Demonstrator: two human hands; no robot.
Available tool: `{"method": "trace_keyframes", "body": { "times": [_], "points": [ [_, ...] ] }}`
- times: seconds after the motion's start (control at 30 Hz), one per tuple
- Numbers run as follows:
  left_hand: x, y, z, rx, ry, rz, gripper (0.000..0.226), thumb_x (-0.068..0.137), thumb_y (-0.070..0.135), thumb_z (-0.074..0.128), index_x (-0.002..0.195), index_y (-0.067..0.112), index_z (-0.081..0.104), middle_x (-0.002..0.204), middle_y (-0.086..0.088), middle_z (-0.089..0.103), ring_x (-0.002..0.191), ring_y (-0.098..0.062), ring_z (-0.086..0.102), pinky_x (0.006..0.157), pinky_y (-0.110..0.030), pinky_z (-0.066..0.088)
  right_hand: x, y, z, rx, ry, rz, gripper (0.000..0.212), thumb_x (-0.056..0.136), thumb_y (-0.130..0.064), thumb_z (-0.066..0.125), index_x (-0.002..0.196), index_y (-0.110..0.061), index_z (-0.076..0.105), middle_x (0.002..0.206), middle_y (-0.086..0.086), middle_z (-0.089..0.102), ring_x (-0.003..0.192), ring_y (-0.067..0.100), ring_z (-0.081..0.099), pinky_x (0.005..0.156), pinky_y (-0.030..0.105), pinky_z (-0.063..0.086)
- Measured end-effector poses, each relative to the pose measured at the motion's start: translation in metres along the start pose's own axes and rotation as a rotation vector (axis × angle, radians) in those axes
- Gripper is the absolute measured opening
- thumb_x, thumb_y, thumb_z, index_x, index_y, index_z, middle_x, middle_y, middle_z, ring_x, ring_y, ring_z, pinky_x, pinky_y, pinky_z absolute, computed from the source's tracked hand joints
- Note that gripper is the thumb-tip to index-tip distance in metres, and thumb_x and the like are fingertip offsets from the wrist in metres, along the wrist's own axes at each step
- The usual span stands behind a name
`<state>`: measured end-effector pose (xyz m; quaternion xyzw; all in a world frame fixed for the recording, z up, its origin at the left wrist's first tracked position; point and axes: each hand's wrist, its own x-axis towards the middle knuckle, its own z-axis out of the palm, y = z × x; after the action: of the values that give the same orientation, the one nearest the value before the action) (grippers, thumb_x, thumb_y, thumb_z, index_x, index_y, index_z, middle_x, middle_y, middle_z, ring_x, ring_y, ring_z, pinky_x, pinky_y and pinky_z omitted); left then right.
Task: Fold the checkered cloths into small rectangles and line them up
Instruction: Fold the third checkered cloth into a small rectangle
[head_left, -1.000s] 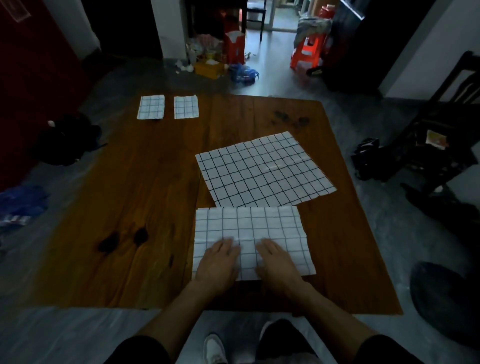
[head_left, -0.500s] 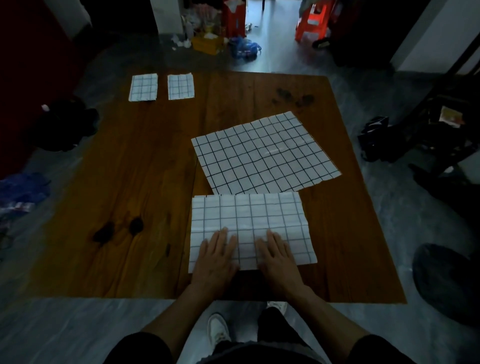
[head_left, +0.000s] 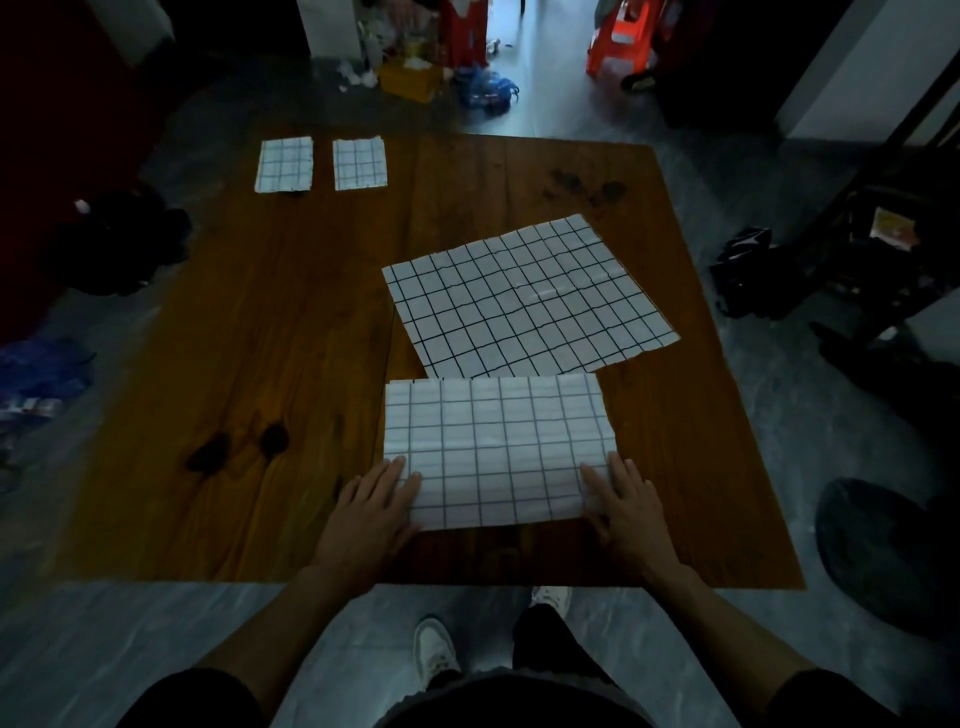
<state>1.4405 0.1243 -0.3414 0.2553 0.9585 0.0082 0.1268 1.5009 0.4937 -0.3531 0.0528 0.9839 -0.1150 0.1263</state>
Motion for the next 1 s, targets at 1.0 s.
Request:
{"method": "trace_keyframes", "body": {
  "times": [1.0],
  "points": [
    [0.013,0.007,-0.069,-0.249,0.213,0.087,0.012,0.085,0.037,0.042,0.085,0.030,0.051,0.089,0.011,0.056,0.087,-0.008,0.046,0.080,-0.031,0.041,0.005,-0.058,-0.028,0.194,0.114,-0.096,0.054,0.085,-0.042,0.066,0.131,-0.016,0.053,0.142,0.006,0.047,0.132,0.021,0.041,0.109,0.035,0.035]
  ]
}}
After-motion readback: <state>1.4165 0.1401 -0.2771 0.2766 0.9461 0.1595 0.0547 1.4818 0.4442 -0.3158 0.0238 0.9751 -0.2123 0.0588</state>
